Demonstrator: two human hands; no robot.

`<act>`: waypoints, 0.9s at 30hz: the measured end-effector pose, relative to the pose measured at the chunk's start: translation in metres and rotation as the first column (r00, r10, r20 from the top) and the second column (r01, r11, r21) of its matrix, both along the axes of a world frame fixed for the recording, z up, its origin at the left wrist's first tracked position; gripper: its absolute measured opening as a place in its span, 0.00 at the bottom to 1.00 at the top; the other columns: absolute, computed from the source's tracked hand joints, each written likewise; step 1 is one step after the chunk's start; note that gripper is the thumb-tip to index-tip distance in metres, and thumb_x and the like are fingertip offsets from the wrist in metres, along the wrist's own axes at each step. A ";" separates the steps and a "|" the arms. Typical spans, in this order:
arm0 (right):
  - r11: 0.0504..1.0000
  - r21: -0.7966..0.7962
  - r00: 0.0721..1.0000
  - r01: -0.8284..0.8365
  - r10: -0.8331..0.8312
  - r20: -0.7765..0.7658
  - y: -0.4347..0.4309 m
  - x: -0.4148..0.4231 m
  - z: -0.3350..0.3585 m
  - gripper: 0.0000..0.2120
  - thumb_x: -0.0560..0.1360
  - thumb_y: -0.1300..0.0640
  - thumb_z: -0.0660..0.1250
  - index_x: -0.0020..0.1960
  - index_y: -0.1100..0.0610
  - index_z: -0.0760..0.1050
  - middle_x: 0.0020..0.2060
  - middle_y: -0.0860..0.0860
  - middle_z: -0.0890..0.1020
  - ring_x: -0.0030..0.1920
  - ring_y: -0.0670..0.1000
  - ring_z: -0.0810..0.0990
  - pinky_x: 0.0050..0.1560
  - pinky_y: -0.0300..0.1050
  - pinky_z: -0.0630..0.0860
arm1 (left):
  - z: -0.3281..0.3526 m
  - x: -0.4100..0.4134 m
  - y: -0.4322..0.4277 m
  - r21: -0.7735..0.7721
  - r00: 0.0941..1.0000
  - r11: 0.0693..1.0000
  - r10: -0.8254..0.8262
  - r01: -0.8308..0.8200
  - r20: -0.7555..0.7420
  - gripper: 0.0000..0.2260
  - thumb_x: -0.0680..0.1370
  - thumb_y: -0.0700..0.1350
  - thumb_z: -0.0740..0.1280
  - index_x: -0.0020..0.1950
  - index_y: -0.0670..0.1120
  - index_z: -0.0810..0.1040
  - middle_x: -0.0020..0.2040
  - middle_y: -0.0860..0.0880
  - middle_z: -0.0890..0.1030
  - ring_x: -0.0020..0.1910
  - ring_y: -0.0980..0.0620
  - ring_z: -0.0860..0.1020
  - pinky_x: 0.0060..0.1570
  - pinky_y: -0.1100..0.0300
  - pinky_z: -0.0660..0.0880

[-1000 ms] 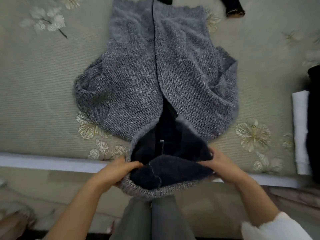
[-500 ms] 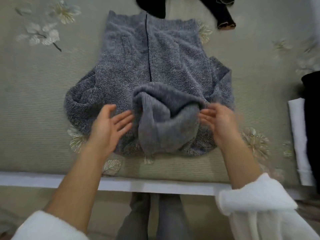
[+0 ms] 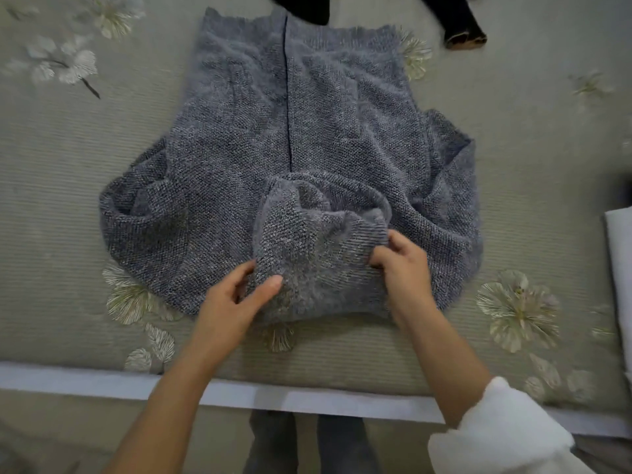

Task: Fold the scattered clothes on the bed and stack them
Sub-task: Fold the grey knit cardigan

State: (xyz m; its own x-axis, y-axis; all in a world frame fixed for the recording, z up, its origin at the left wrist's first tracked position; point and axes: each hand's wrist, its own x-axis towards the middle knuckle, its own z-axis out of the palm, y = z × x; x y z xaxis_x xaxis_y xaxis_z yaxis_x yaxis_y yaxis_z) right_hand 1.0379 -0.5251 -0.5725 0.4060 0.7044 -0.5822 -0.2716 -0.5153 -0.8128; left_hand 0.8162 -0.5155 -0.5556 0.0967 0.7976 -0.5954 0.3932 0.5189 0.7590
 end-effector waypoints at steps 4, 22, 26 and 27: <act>0.996 -0.084 0.959 0.005 -0.029 -0.281 -0.002 0.020 -0.005 0.18 0.58 0.67 0.57 0.47 0.64 0.73 0.36 0.56 0.74 0.37 0.56 0.74 0.36 0.44 0.75 | 0.005 -0.015 -0.008 -0.191 0.999 0.981 0.027 -0.020 0.034 0.29 0.65 0.75 0.62 0.48 0.53 0.84 0.46 0.59 0.83 0.49 0.60 0.81 0.51 0.65 0.69; 0.679 -0.503 0.157 -0.535 0.664 0.731 0.045 0.026 -0.049 0.09 0.80 0.59 0.58 0.54 0.59 0.75 0.55 0.53 0.71 0.58 0.54 0.67 0.59 0.50 0.66 | -0.004 0.030 0.084 0.125 0.970 0.962 0.245 -0.243 -0.002 0.32 0.69 0.63 0.71 0.67 0.48 0.73 0.62 0.53 0.75 0.60 0.51 0.75 0.64 0.50 0.69; 0.723 -0.427 0.383 -0.544 0.666 0.639 0.051 0.029 -0.041 0.16 0.81 0.51 0.57 0.63 0.61 0.69 0.57 0.55 0.72 0.62 0.57 0.68 0.62 0.53 0.68 | 0.004 0.021 0.083 -0.100 0.866 0.936 0.351 -0.338 0.355 0.14 0.69 0.54 0.70 0.51 0.49 0.81 0.48 0.50 0.85 0.49 0.50 0.83 0.47 0.54 0.77; 0.690 -0.467 0.379 -0.554 0.708 0.596 0.053 0.027 -0.039 0.24 0.80 0.46 0.58 0.69 0.62 0.64 0.62 0.56 0.71 0.65 0.58 0.66 0.65 0.53 0.67 | 0.006 0.025 0.082 -0.142 0.839 0.932 0.362 -0.334 0.405 0.12 0.70 0.53 0.68 0.48 0.49 0.81 0.46 0.49 0.85 0.46 0.50 0.84 0.45 0.54 0.79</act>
State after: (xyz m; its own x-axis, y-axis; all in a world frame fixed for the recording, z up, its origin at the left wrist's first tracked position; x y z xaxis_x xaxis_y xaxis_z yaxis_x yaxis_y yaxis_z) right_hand 1.0645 -0.4719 -0.6113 0.1955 0.8622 -0.4673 0.7849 -0.4232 -0.4525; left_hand 0.8410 -0.4334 -0.5493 0.0706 0.7878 -0.6118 -0.1688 0.6140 0.7711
